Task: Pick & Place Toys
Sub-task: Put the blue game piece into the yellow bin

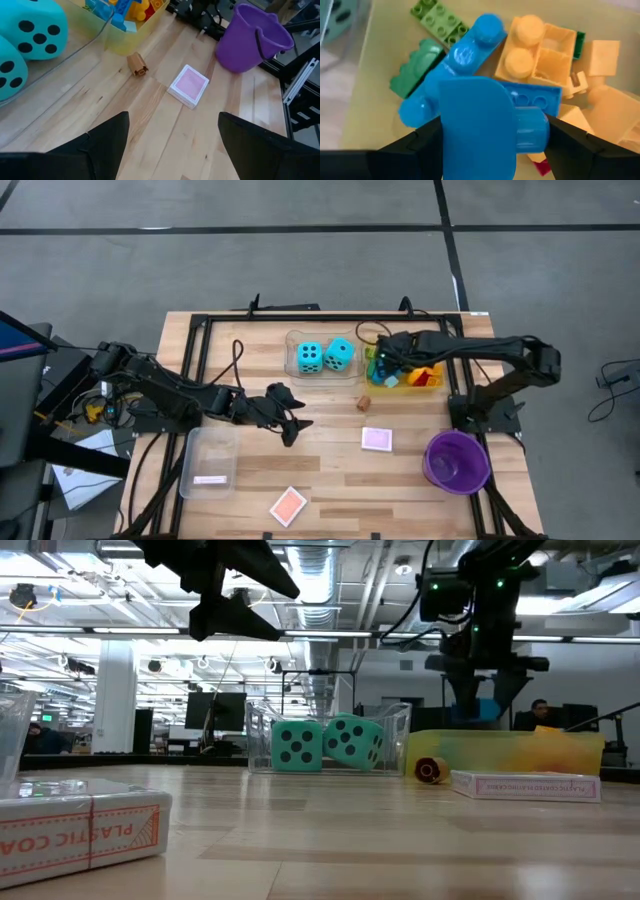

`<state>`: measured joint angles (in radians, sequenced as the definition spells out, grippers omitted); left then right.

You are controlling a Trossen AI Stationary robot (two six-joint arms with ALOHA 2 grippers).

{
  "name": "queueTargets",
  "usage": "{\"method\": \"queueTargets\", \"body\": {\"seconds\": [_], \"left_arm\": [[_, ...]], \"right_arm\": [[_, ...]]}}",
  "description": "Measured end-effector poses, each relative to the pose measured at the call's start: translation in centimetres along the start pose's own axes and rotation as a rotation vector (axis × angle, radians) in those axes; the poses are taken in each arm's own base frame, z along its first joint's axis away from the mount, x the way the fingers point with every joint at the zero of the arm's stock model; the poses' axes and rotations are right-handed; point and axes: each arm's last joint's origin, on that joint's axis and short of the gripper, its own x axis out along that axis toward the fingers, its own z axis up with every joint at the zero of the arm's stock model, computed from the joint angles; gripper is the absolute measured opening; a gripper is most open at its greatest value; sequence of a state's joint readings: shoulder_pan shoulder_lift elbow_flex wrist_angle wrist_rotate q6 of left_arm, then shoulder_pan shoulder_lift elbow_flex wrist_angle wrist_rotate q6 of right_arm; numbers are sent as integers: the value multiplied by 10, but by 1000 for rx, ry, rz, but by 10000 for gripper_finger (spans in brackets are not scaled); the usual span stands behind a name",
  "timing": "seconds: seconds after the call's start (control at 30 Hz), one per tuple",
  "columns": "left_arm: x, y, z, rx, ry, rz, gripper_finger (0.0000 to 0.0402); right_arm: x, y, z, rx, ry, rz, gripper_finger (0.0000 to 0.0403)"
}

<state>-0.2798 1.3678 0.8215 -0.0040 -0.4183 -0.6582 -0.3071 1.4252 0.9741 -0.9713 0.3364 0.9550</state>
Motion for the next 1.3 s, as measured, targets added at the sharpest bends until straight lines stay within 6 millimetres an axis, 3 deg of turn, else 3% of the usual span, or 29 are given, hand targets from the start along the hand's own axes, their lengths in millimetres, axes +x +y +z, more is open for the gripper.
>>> {"method": "queueTargets", "body": {"seconds": [0.23, 0.67, 0.83, 1.03, 1.3], "left_arm": [[0, 0, 0, -5, 0, 0, 301], [0, 0, 1, -10, -11, 6, 301], [0, 0, 1, -33, -23, 19, 301], [0, 0, 1, -61, -23, 19, 301], [0, 0, 1, -61, -23, 19, 301]], "right_arm": [[7, 5, -4, -65, 24, -32, 266], [6, 7, -8, -562, -3, -63, 266], [18, 5, -21, -694, 8, -66, 266], [35, -6, -36, -716, 22, -152, 266], [37, -2, -35, -688, -21, -117, 266]]}}
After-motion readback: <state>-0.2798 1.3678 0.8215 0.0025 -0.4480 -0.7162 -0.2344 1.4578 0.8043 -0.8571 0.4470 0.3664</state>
